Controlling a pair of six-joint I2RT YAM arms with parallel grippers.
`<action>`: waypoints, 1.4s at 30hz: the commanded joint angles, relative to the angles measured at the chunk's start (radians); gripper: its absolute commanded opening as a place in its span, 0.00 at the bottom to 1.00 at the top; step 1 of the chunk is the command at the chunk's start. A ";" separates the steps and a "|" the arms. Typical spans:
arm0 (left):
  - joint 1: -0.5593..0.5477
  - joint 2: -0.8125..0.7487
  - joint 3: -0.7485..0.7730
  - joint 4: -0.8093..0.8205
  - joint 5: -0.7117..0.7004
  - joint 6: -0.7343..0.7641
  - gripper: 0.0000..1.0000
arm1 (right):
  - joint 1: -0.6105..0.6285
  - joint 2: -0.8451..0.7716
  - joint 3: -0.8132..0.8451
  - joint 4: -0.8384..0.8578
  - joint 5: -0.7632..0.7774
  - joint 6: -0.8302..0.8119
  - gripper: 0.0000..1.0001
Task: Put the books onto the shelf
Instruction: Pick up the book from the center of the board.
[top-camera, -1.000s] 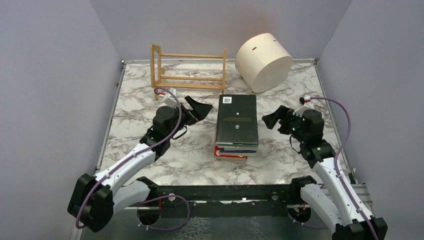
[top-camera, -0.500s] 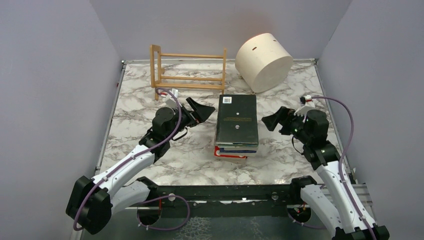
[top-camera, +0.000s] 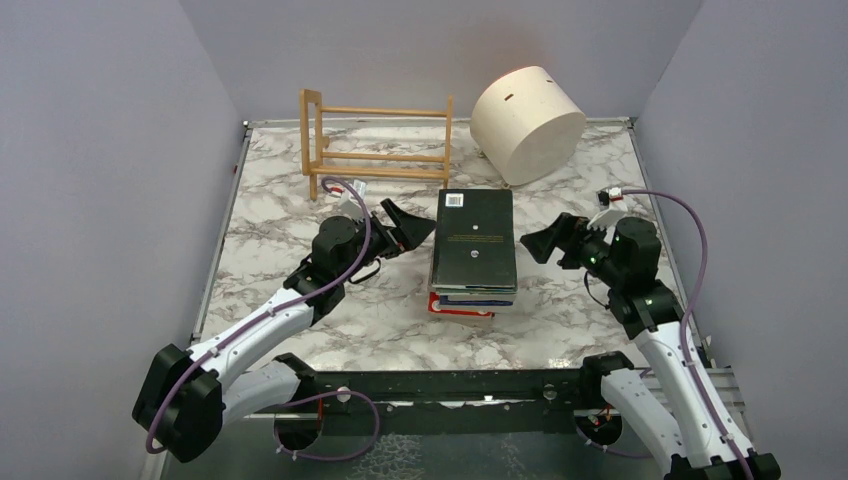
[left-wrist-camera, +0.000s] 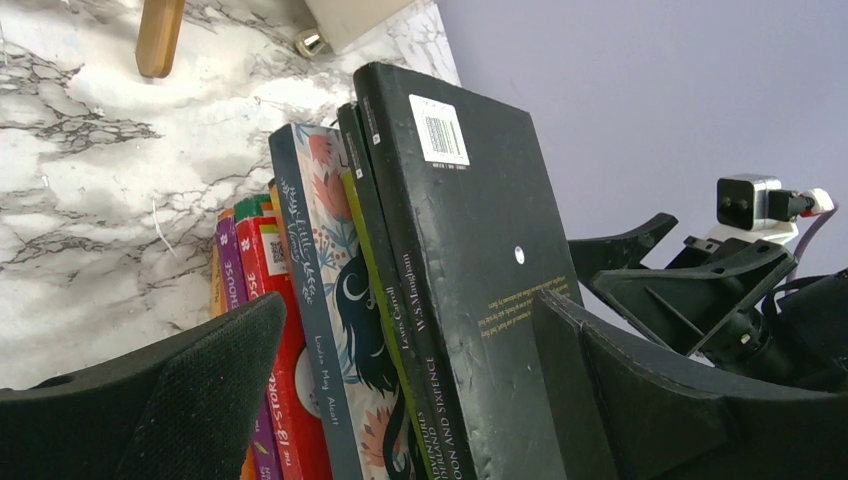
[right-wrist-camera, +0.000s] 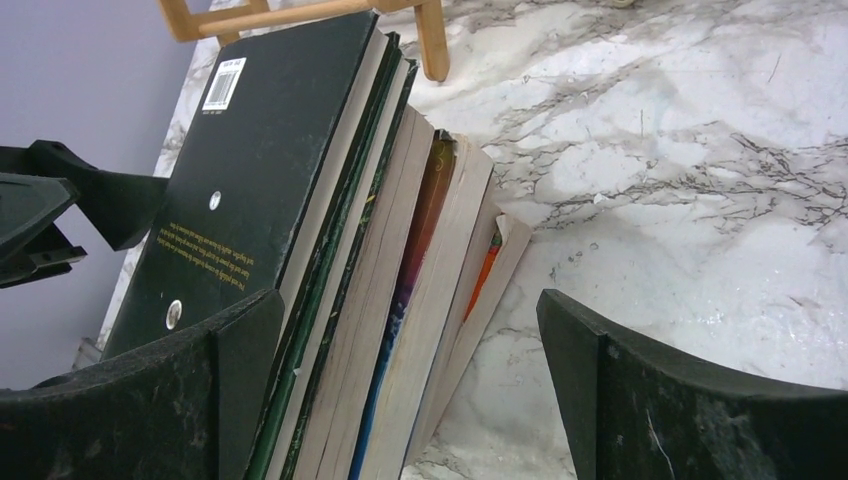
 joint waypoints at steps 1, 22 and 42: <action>-0.013 0.009 0.017 0.012 0.008 -0.003 0.88 | 0.006 0.009 0.008 0.009 -0.046 -0.013 0.96; -0.033 0.026 0.027 0.022 0.001 -0.001 0.87 | 0.009 0.057 -0.021 0.069 -0.126 -0.003 0.95; -0.038 0.028 0.039 0.024 0.037 0.002 0.88 | 0.078 0.116 -0.030 0.168 -0.148 0.031 1.00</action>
